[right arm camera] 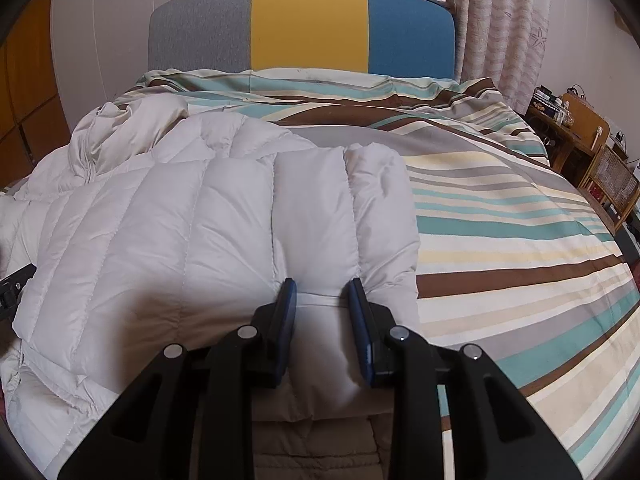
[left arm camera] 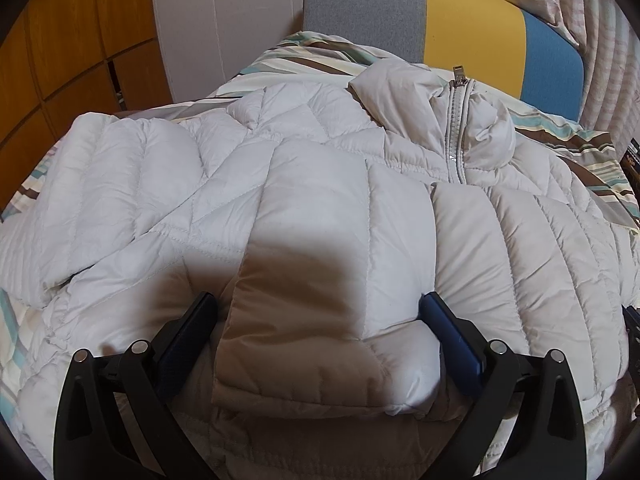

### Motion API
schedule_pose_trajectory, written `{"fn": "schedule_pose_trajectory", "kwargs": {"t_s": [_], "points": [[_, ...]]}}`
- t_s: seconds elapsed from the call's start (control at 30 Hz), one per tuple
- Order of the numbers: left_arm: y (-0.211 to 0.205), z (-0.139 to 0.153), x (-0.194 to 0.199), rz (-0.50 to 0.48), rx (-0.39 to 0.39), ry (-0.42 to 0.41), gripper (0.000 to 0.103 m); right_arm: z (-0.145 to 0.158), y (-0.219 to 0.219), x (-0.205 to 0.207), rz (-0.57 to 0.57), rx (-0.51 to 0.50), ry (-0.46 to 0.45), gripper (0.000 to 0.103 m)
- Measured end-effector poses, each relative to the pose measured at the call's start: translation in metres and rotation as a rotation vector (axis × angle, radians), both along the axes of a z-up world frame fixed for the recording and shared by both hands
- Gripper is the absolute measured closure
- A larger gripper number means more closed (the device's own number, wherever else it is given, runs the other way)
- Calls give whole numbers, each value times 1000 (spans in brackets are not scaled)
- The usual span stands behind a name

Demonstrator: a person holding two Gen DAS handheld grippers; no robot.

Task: Fold large clothes

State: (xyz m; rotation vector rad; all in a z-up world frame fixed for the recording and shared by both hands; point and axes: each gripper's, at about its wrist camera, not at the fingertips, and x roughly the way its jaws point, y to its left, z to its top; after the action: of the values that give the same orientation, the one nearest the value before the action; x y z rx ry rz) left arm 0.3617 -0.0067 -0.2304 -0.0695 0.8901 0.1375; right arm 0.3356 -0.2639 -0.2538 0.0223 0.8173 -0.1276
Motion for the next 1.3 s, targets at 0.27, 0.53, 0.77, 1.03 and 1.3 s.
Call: {"fn": "schedule_pose_trajectory", "kwargs": {"t_s": [0.27,0.53,0.77,1.03,1.3], "points": [[14,12,-20,-36,-66,15,3,1,-1,0,-2,4,-2,76],[81,42,-51,110,-175,-62,3,1,-1,0,-3,0,-1,76],[174,50,-71,312,-176,-86,3,1,-1,0,-3,-1,-1,76],[276,43,-95,562,-177,-84,3,2,-1,0,-4,-4,-1,76],[350,34,-118,783,-227,-90,3,2,-1,0,-6,-8,0,76]]}}
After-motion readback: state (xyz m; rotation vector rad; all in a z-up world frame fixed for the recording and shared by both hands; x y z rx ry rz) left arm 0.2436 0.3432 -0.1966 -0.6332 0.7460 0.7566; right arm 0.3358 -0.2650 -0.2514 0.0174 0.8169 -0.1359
